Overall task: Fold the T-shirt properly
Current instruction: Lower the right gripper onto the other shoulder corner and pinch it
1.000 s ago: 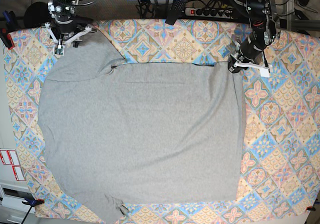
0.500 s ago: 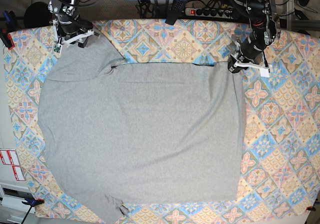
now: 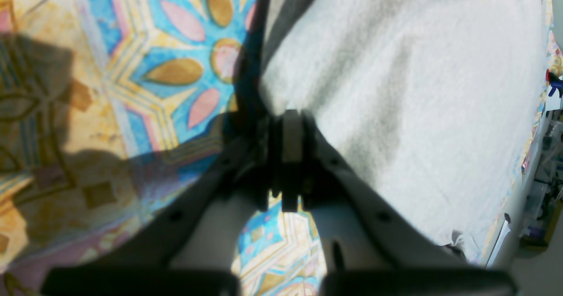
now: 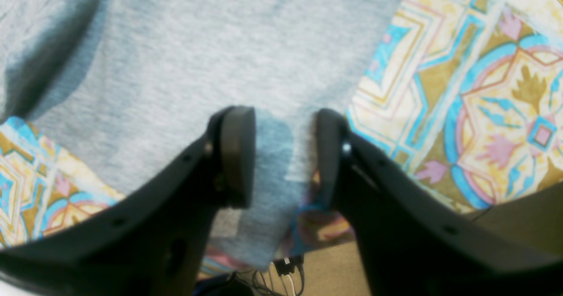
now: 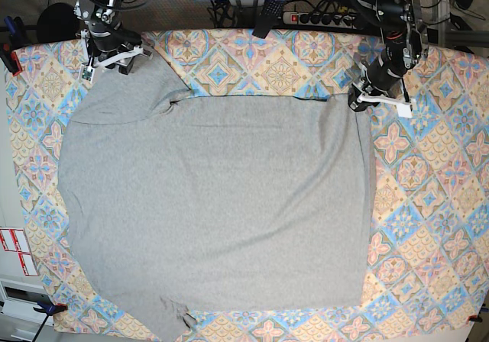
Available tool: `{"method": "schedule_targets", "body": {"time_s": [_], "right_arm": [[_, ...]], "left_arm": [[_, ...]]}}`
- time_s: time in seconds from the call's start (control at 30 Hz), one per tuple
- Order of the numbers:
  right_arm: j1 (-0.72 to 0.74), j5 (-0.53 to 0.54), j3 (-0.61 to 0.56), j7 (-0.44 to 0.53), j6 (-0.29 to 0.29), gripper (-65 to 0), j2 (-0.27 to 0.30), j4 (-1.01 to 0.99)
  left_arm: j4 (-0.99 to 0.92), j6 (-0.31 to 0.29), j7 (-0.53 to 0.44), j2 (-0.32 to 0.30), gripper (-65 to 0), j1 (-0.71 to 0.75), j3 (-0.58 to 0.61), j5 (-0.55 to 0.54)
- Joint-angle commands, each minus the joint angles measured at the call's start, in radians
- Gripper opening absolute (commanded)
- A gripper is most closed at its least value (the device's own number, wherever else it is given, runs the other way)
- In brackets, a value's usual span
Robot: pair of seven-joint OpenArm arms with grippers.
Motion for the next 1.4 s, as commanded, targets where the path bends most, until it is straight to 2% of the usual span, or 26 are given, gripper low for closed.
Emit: {"method": "schedule_targets", "body": {"time_s": [0.0,0.13,0.23,0.37,0.53,0.63,0.97,1.13,1.37], "right_arm": [[-0.005,0.03,-0.002,-0.019,0.002,-42.2,0.001,0.003],[-0.005,0.159,-0.002,-0.021,0.002,-42.2,0.001,0.005],[-0.005,0.205,-0.002,-0.021,0.002,-43.5,0.001,0.006],[-0.005,0.205,-0.048,-0.019,0.003,-48.8,0.004,0.008],[-0.005,0.202,-0.078,-0.016,0.003,-50.1,0.006,0.008],[-0.005,0.2,-0.074,-0.013,0.003,-50.1,0.006,0.013],[-0.034,0.2,0.084,-0.021,0.003,-49.6,0.006,0.089],[-0.035,0.2,0.092,-0.021,0.003,-49.4,0.007,0.079],[-0.032,0.2,0.084,-0.021,0.003,-43.5,0.006,0.013]], "left_arm": [[0.006,0.016,0.025,-0.003,-65.0,0.008,-0.001,0.018],[0.006,0.016,0.025,-0.003,-65.0,0.008,0.0,0.018],[0.006,0.016,0.025,-0.003,-65.0,0.008,0.0,0.018],[0.006,0.016,0.025,-0.003,-65.0,0.008,0.0,0.018],[0.006,0.016,0.025,-0.005,-65.0,0.008,0.0,0.018],[0.006,0.016,0.025,-0.003,-65.0,0.008,0.0,0.018],[0.006,0.016,0.022,-0.005,-65.0,0.008,0.0,0.018],[0.006,0.016,0.022,-0.003,-65.0,0.008,0.0,0.018],[0.006,0.016,0.022,-0.003,-65.0,0.008,0.0,0.018]]}}
